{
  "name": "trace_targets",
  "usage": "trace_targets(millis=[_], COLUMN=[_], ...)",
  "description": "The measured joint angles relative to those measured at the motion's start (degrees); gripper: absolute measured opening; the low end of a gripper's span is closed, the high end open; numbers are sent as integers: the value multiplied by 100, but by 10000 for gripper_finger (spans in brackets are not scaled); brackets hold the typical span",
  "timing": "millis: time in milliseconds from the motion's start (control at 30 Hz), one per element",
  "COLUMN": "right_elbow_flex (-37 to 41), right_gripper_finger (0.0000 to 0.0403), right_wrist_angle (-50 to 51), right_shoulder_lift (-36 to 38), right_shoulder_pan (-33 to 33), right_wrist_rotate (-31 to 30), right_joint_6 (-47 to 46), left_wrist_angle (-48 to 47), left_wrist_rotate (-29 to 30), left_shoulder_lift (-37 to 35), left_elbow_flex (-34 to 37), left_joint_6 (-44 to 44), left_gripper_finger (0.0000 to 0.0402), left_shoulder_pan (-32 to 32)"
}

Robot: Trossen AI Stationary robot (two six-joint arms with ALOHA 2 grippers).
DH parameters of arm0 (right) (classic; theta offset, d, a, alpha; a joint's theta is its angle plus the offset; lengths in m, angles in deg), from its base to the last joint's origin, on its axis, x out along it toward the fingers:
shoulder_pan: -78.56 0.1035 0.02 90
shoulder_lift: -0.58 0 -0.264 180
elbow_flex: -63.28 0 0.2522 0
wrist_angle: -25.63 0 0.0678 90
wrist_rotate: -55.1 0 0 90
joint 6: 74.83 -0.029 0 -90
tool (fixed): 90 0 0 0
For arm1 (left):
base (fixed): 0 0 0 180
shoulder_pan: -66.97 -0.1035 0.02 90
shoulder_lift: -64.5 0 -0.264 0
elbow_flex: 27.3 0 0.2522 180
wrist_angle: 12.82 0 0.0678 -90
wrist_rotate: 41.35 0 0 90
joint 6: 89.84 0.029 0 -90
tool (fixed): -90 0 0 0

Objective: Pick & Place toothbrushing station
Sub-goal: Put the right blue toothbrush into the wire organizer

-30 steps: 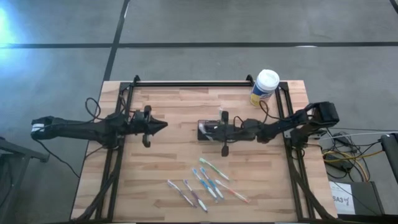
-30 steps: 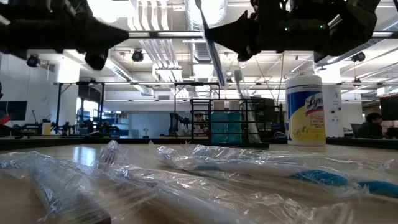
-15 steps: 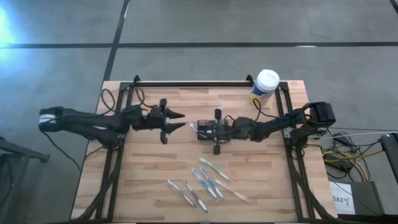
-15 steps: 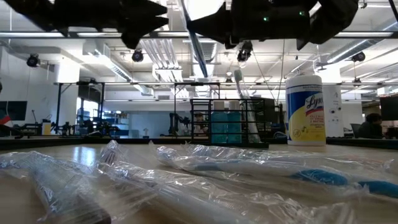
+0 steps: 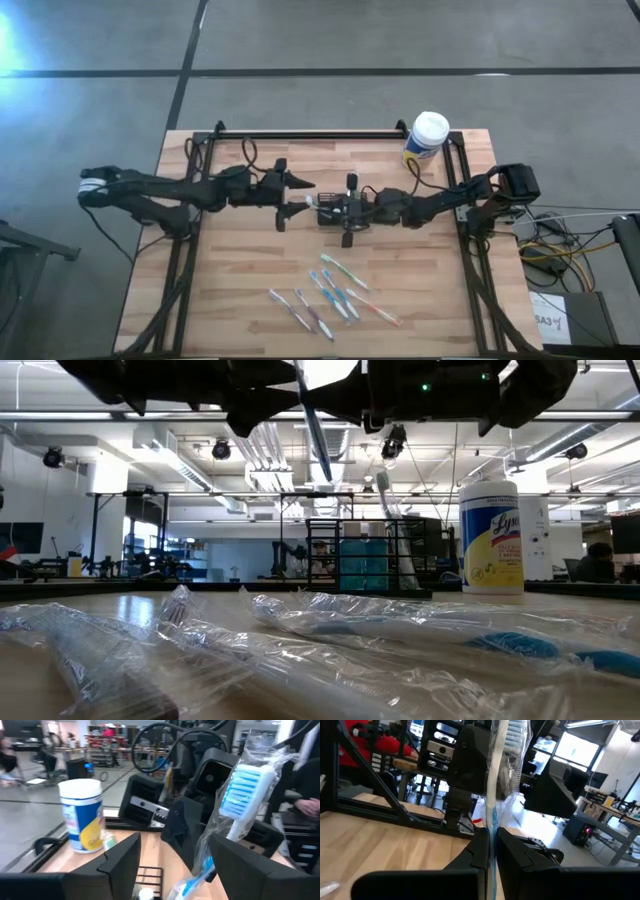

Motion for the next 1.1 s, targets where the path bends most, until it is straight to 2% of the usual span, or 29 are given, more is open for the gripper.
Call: trace_targets(millis=[100,333,800,1100], right_elbow_flex=[0,0,-15,-162], right_gripper_finger=[15,15,15,15], right_wrist_angle=[-19,-130,-199,-182], right_shoulder_lift=[2,7,76,76], right_shoulder_pan=[8,6,-1,-4], right_wrist_rotate=[-2,-44,-183,-166], right_joint_6=[7,146,231,236], left_wrist_angle=[-5,-98,-273,-231], left_wrist_rotate=[-235,-169,-207,-32], left_shoulder_lift=[-21,-234,-446,-441], left_elbow_flex=[-35,63,70,5], left_joint_6=[31,34,-75,-181], left_gripper_finger=[237,243,301,299], left_shoulder_pan=[-1,-2,-36,-36])
